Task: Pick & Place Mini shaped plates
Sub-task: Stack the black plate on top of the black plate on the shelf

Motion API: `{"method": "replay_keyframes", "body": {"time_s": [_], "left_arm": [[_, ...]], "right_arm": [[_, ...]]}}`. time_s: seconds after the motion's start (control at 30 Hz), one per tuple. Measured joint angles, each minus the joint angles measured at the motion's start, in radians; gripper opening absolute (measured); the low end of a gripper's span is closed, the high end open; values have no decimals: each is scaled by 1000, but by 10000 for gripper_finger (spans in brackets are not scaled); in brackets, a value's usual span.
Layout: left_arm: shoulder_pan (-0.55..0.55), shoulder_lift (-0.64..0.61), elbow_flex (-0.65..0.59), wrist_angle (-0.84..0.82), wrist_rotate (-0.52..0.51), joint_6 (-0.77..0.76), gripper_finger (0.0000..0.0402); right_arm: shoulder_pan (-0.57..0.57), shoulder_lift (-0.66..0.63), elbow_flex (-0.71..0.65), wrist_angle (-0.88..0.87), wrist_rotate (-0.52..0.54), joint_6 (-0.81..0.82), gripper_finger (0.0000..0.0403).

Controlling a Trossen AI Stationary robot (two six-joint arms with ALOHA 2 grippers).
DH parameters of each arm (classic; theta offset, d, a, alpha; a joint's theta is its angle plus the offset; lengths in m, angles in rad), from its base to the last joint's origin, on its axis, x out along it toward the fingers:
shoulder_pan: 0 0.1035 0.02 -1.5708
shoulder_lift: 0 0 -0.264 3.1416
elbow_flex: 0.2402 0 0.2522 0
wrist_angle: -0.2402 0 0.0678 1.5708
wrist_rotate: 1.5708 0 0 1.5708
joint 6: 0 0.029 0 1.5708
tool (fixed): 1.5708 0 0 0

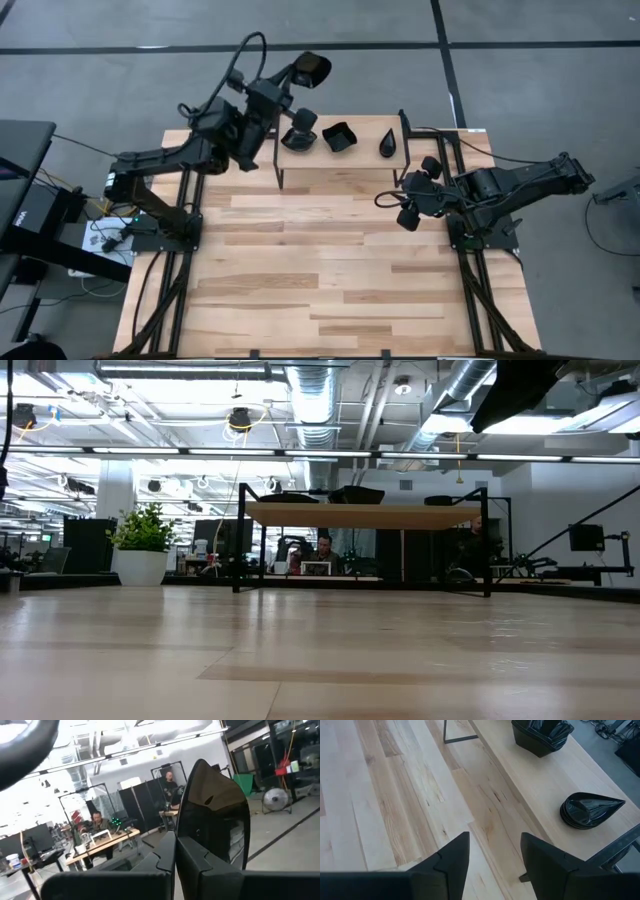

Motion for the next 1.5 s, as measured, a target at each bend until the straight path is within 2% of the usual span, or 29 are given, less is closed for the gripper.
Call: {"method": "replay_keyframes", "body": {"time_s": [0.1, 0.27, 0.43, 0.5, 0.63, 0.7, 0.77, 0.87, 0.93, 1.13, 1.33, 1.5], "left_arm": [[6, 0, -24, 0, -3, 2, 10], [-16, -6, -60, 4, -90, -15, 10], [-17, -5, -64, 8, -77, -69, 10], [-11, -15, -64, 3, -42, -81, 10], [3, -55, -60, -33, 88, -108, 10], [21, -90, -59, -122, 178, -176, 10], [65, -125, -34, -291, 282, -290, 10], [179, -147, 45, -557, 514, -479, 10], [258, -140, 88, -669, 638, -531, 10], [366, -92, 158, -724, 742, -556, 10], [505, 35, 248, -960, 954, -629, 10], [591, 111, 301, -1028, 1096, -632, 10]], "right_arm": [[0, 0, 0, 0, 0, 0, 173], [0, 0, 0, 0, 0, 0, 172], [0, 0, 0, 0, 0, 0, 173], [0, 0, 0, 0, 0, 0, 174], [0, 0, 0, 0, 0, 0, 172], [0, 0, 0, 0, 0, 0, 171], [0, 0, 0, 0, 0, 0, 172], [0, 0, 0, 1, 0, 0, 173], [0, 0, 0, 2, 0, 0, 173], [0, 0, 0, 3, 0, 0, 171], [0, 0, 0, 3, 0, 0, 173], [0, 0, 0, 4, 0, 0, 171]]}}
